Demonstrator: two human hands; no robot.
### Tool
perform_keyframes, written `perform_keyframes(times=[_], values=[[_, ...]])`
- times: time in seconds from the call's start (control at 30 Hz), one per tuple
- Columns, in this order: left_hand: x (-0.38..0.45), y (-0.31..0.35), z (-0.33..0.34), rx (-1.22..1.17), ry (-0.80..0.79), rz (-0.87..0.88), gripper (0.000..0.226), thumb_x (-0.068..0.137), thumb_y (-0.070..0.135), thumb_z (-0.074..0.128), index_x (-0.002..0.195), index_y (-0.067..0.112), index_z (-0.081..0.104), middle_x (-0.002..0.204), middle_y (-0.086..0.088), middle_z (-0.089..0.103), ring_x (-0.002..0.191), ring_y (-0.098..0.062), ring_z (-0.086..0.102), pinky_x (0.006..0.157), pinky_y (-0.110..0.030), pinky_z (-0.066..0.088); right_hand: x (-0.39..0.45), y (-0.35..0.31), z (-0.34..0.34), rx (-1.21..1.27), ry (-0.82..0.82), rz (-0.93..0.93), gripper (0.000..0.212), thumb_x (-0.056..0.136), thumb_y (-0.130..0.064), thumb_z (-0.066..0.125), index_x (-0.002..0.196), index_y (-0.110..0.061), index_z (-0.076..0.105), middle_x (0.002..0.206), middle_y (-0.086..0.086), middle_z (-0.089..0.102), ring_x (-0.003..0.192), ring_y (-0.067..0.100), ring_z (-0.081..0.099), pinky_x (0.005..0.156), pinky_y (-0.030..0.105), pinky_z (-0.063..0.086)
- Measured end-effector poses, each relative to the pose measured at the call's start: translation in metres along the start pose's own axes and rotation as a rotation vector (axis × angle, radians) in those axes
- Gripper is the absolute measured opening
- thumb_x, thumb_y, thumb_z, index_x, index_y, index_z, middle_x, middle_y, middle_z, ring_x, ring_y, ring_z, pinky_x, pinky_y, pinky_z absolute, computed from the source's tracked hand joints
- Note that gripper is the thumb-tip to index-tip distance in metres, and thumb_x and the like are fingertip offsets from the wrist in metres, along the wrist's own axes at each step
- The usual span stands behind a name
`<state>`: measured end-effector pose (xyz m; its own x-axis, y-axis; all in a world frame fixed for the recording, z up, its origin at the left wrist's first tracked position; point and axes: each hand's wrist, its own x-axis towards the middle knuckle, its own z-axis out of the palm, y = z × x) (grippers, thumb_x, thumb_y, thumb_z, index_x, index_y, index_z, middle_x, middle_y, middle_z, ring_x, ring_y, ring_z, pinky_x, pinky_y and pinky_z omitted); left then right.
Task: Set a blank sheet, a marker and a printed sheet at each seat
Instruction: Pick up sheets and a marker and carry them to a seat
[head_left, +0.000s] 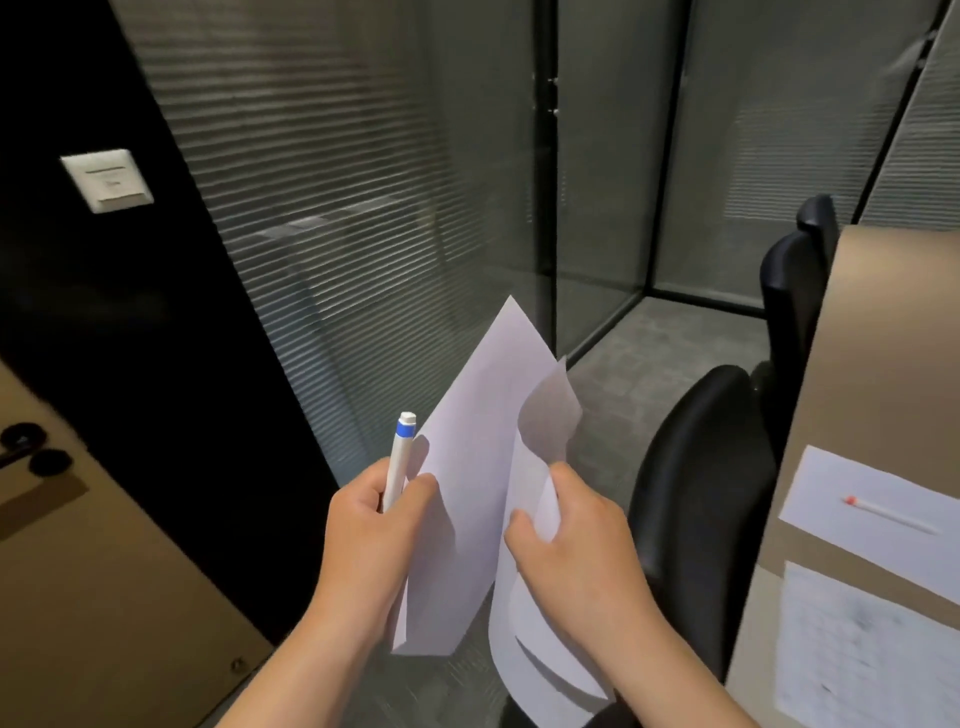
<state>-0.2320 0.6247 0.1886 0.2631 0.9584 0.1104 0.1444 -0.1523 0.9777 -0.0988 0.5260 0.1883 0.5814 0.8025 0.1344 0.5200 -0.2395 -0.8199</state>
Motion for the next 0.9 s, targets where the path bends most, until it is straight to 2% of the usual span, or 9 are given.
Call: perform_keyframes(times=[0.07, 0.23, 0.33, 0.43, 0.57, 0.67, 0.77, 0.83, 0.9], values=[[0.039, -0.001, 0.006, 0.010, -0.029, 0.002, 0.021, 0.079, 0.033, 0.063, 0.075, 0.012, 0.062, 0.073, -0.012, 0.050, 0.070, -0.022, 0.048, 0.065, -0.039, 0.042, 0.032, -0.003, 0.004, -0.004, 0.020, 0.028, 0.023, 0.089, -0.033, 0.054, 0.074, -0.027, 0.038, 0.078, -0.007, 0.054, 0.071, 0.011, 0.051, 0.056, 0.022, 0.041], [0.137, -0.018, 0.053, -0.045, -0.196, -0.047, 0.037, 0.075, 0.027, 0.060, 0.072, -0.002, 0.037, 0.071, -0.004, 0.036, 0.067, -0.021, 0.033, 0.064, -0.037, 0.029, 0.109, 0.015, 0.009, -0.033, 0.128, 0.162, 0.019, 0.088, -0.035, 0.053, 0.078, -0.024, 0.042, 0.081, -0.005, 0.056, 0.074, 0.015, 0.054, 0.068, 0.037, 0.050], [0.191, -0.027, 0.088, -0.054, -0.302, -0.031, 0.036, 0.084, 0.018, 0.059, 0.063, 0.007, 0.033, 0.065, -0.003, 0.031, 0.062, -0.016, 0.029, 0.062, -0.033, 0.025, 0.156, 0.030, 0.014, -0.054, 0.216, 0.252, 0.014, 0.088, -0.036, 0.052, 0.090, -0.022, 0.050, 0.088, -0.004, 0.061, 0.081, 0.016, 0.059, 0.075, 0.044, 0.055], [0.253, -0.024, 0.116, -0.039, -0.435, 0.002, 0.048, 0.086, 0.013, 0.058, 0.044, 0.023, 0.036, 0.049, 0.011, 0.031, 0.053, -0.011, 0.028, 0.054, -0.028, 0.024, 0.204, 0.039, 0.024, -0.050, 0.346, 0.328, 0.017, 0.089, -0.037, 0.053, 0.099, -0.023, 0.051, 0.095, -0.006, 0.061, 0.087, 0.015, 0.061, 0.080, 0.044, 0.057], [0.333, -0.020, 0.151, -0.058, -0.558, 0.101, 0.047, 0.082, 0.007, 0.058, 0.052, 0.023, 0.026, 0.056, 0.008, 0.022, 0.054, -0.010, 0.020, 0.055, -0.029, 0.018, 0.266, 0.043, 0.027, -0.076, 0.490, 0.412, 0.020, 0.086, -0.036, 0.054, 0.088, -0.017, 0.049, 0.085, 0.003, 0.059, 0.079, 0.023, 0.059, 0.070, 0.048, 0.055], [0.381, -0.017, 0.191, -0.102, -0.639, 0.109, 0.038, 0.083, 0.008, 0.057, 0.056, 0.018, 0.032, 0.055, 0.006, 0.028, 0.054, -0.011, 0.025, 0.054, -0.029, 0.022, 0.307, 0.051, 0.016, -0.071, 0.569, 0.419, 0.025, 0.088, -0.029, 0.056, 0.071, -0.030, 0.038, 0.069, -0.008, 0.047, 0.061, 0.009, 0.047, 0.052, 0.022, 0.040], [0.430, -0.019, 0.262, -0.157, -0.776, 0.093, 0.034, 0.087, 0.010, 0.059, 0.058, 0.014, 0.040, 0.054, 0.006, 0.036, 0.054, -0.013, 0.034, 0.053, -0.031, 0.030, 0.361, 0.077, -0.006, -0.067, 0.662, 0.451, 0.031, 0.089, -0.024, 0.056, 0.071, -0.037, 0.035, 0.069, -0.011, 0.046, 0.059, 0.004, 0.043, 0.050, 0.016, 0.033], [0.450, -0.017, 0.311, -0.174, -0.830, 0.113, 0.037, 0.088, 0.009, 0.058, 0.058, 0.013, 0.036, 0.055, 0.003, 0.032, 0.054, -0.015, 0.031, 0.051, -0.031, 0.027, 0.394, 0.099, -0.025, -0.086, 0.694, 0.472, 0.012, 0.088, -0.027, 0.056, 0.081, -0.027, 0.046, 0.078, -0.007, 0.056, 0.067, 0.010, 0.052, 0.052, 0.022, 0.039], [0.468, -0.014, 0.361, -0.182, -0.856, 0.139, 0.038, 0.087, 0.009, 0.059, 0.058, 0.013, 0.035, 0.055, 0.003, 0.030, 0.054, -0.015, 0.028, 0.051, -0.032, 0.025, 0.427, 0.124, -0.050, -0.129, 0.734, 0.496, 0.017, 0.086, -0.029, 0.055, 0.086, -0.013, 0.050, 0.082, 0.006, 0.061, 0.074, 0.023, 0.057, 0.061, 0.037, 0.048]])
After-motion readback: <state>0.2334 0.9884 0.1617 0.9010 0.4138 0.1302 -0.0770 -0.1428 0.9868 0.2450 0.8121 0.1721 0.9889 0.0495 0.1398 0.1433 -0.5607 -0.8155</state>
